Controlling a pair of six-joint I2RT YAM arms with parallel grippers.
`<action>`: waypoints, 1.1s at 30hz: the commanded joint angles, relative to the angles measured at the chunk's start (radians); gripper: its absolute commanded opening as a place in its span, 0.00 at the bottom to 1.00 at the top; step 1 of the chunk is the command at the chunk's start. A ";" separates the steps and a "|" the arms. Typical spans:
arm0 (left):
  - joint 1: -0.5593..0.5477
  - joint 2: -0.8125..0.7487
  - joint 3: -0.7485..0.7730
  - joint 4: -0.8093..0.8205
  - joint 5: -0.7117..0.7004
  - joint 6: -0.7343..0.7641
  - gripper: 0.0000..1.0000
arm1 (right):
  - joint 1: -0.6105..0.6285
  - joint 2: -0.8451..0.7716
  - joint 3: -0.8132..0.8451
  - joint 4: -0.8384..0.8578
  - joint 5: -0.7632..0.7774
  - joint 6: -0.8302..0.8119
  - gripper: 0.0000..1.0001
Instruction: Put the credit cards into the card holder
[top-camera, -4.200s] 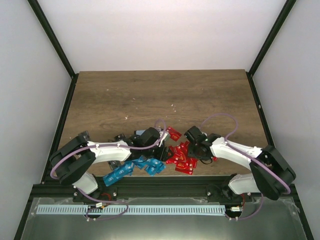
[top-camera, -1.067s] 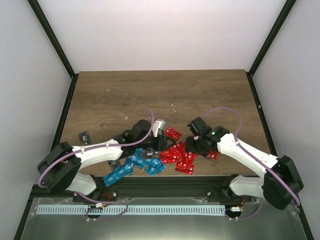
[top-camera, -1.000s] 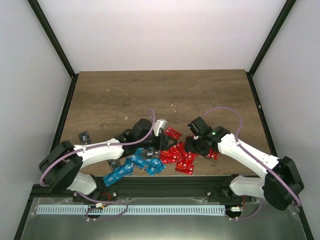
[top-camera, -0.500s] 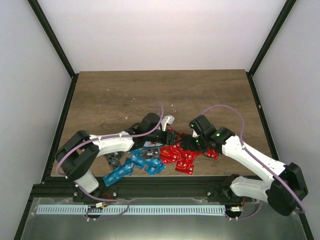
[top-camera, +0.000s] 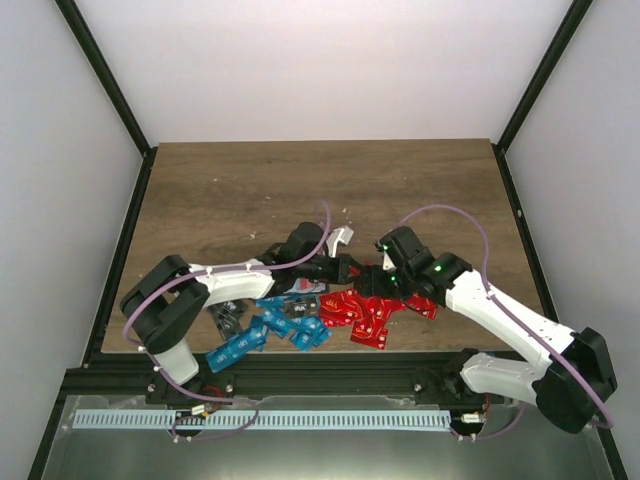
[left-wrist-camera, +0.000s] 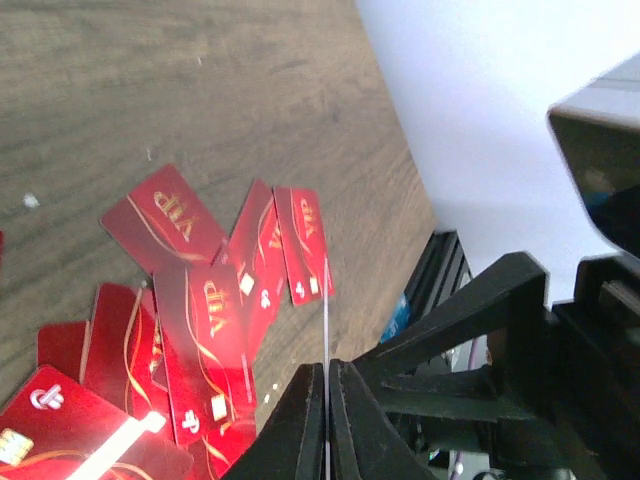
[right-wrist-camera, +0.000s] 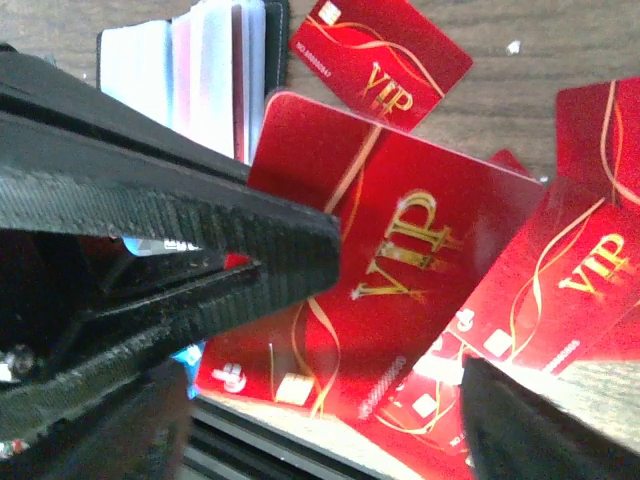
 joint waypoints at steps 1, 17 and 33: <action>0.010 -0.002 -0.005 0.090 0.032 -0.030 0.04 | 0.007 0.006 0.054 0.023 0.039 -0.017 0.88; 0.126 -0.229 -0.185 0.289 0.150 -0.092 0.04 | -0.170 -0.174 -0.142 0.470 -0.504 -0.051 0.81; 0.147 -0.361 -0.275 0.389 0.123 -0.153 0.04 | -0.174 -0.166 -0.228 0.725 -0.633 0.073 0.44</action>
